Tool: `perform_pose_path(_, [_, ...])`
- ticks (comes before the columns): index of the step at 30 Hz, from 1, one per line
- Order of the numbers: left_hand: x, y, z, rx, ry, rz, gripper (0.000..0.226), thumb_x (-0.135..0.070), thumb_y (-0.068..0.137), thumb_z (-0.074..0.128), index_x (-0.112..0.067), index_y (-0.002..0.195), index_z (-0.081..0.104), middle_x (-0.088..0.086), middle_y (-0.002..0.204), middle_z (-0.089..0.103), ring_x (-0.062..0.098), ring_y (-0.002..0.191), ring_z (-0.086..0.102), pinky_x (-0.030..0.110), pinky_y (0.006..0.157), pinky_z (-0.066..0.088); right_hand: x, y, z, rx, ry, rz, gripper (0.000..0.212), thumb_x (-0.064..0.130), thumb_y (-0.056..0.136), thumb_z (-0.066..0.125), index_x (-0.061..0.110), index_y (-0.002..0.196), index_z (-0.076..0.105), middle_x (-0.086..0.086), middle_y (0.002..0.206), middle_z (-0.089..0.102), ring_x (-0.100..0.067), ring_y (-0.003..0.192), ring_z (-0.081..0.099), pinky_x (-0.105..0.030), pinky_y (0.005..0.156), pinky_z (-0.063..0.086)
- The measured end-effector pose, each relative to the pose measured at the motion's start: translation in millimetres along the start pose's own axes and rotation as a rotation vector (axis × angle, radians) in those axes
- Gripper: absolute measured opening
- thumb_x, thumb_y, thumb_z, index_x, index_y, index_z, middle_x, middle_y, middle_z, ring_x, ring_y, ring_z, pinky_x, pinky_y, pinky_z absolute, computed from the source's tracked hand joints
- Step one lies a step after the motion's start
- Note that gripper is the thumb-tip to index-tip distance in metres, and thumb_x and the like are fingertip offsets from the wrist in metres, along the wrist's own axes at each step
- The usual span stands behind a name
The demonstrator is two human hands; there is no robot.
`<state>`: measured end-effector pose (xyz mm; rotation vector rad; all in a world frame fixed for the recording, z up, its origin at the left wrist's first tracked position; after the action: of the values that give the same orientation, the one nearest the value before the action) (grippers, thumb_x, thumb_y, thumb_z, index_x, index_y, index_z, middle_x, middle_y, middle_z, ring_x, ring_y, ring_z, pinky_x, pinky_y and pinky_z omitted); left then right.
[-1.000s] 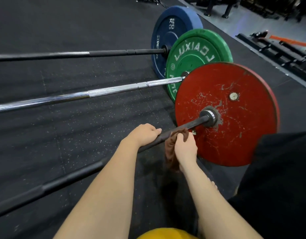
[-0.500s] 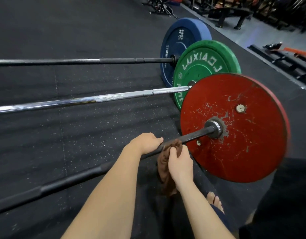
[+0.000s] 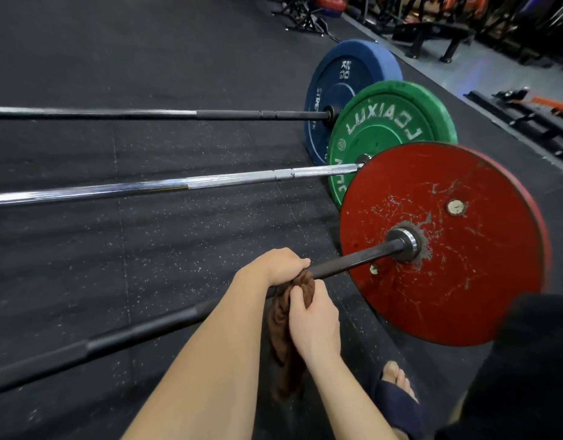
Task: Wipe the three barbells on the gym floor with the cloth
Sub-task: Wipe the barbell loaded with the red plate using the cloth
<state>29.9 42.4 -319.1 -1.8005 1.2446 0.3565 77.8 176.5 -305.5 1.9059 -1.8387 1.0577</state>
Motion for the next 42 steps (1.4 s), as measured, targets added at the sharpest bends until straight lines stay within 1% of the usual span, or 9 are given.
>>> perform_pose_path(3, [-1.4,-7.9,-2.4,0.018,0.029,0.052,0.050,-0.044,0.110,0.033,-0.012,0.122,0.069,0.007,0.140,0.060,0.027,0.130,0.052,0.040,0.106,0.037,-5.0,12.1,-10.8,-0.089,-0.011,0.041,0.018,0.044,0.102,0.043,0.028,0.102,0.052,0.003,0.102,0.063,-0.019,0.095,0.063,-0.042,0.091,0.052])
perform_pose_path(10, [23.4,-25.0,-10.8,-0.071,0.145,0.076,0.049,-0.056,0.107,0.032,-0.028,0.072,0.054,-0.003,0.091,0.062,0.024,0.099,0.058,0.040,0.093,0.046,-7.7,12.5,-4.6,-0.160,0.108,0.112,0.018,0.042,0.104,0.041,0.027,0.108,0.049,0.000,0.108,0.063,-0.021,0.095,0.058,-0.039,0.089,0.046])
perform_pose_path(14, [17.0,-42.5,-7.5,-0.089,0.251,0.086,0.051,-0.050,0.110,0.024,-0.029,0.069,0.045,0.002,0.099,0.067,0.029,0.103,0.060,0.042,0.094,0.046,-4.5,-1.6,12.6,-0.107,0.119,0.083,0.016,0.040,0.103,0.043,0.026,0.107,0.049,0.004,0.102,0.060,-0.018,0.090,0.055,-0.034,0.080,0.043])
perform_pose_path(19, [23.1,-58.3,-15.6,-0.016,0.379,0.139,0.046,-0.048,0.110,0.026,-0.021,0.106,0.062,0.006,0.114,0.068,0.030,0.107,0.060,0.039,0.090,0.046,-7.1,5.6,5.9,-0.130,0.079,0.056,0.019,0.041,0.102,0.045,0.024,0.105,0.052,0.001,0.103,0.063,-0.018,0.085,0.059,-0.035,0.077,0.046])
perform_pose_path(24, [56.6,-75.1,-26.3,-0.017,0.390,0.211,0.047,-0.059,0.107,0.029,-0.041,0.143,0.052,-0.012,0.139,0.063,0.019,0.124,0.058,0.037,0.102,0.047,-3.0,1.7,10.8,-0.155,0.068,0.061,0.024,0.043,0.102,0.043,0.022,0.110,0.051,-0.001,0.108,0.063,-0.023,0.091,0.062,-0.038,0.081,0.049])
perform_pose_path(31, [72.4,-71.0,-19.8,0.016,0.133,0.250,0.036,-0.055,0.108,0.031,-0.042,0.118,0.063,-0.019,0.118,0.069,0.009,0.108,0.060,0.035,0.103,0.043,-0.1,-11.6,21.8,-0.093,0.036,0.003,0.017,0.039,0.105,0.044,0.024,0.109,0.050,0.006,0.099,0.061,-0.001,0.080,0.054,-0.017,0.063,0.037])
perform_pose_path(34, [71.5,-69.3,-19.9,0.057,0.140,0.247,0.038,-0.053,0.109,0.029,-0.036,0.121,0.061,-0.012,0.121,0.067,0.014,0.109,0.057,0.035,0.101,0.041,0.7,-8.4,15.1,-0.086,0.007,-0.013,0.017,0.040,0.104,0.044,0.024,0.105,0.051,0.005,0.098,0.061,-0.007,0.083,0.057,-0.029,0.073,0.042])
perform_pose_path(38, [76.0,-63.6,-16.7,0.046,0.177,0.214,0.034,-0.056,0.108,0.024,-0.041,0.093,0.051,-0.013,0.093,0.061,0.017,0.093,0.052,0.041,0.094,0.042,0.1,8.4,-3.3,-0.191,0.063,0.056,0.021,0.043,0.103,0.042,0.024,0.109,0.048,-0.003,0.109,0.062,-0.026,0.099,0.062,-0.047,0.092,0.051])
perform_pose_path(42, [76.4,-62.5,-16.3,0.031,0.168,0.232,0.029,-0.055,0.108,0.024,-0.047,0.092,0.047,-0.017,0.098,0.060,0.015,0.096,0.051,0.040,0.095,0.041,3.9,0.3,2.3,-0.150,0.018,0.025,0.021,0.042,0.104,0.041,0.023,0.111,0.048,-0.003,0.110,0.063,-0.024,0.097,0.062,-0.041,0.090,0.049])
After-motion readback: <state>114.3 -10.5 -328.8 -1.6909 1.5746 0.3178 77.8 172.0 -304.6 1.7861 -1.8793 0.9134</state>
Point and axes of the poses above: each hand's wrist, its own y-axis towards the middle knuckle, its own z-axis out of the palm, x = y × z, the point moved 3 cm from there along y, towards the middle knuckle
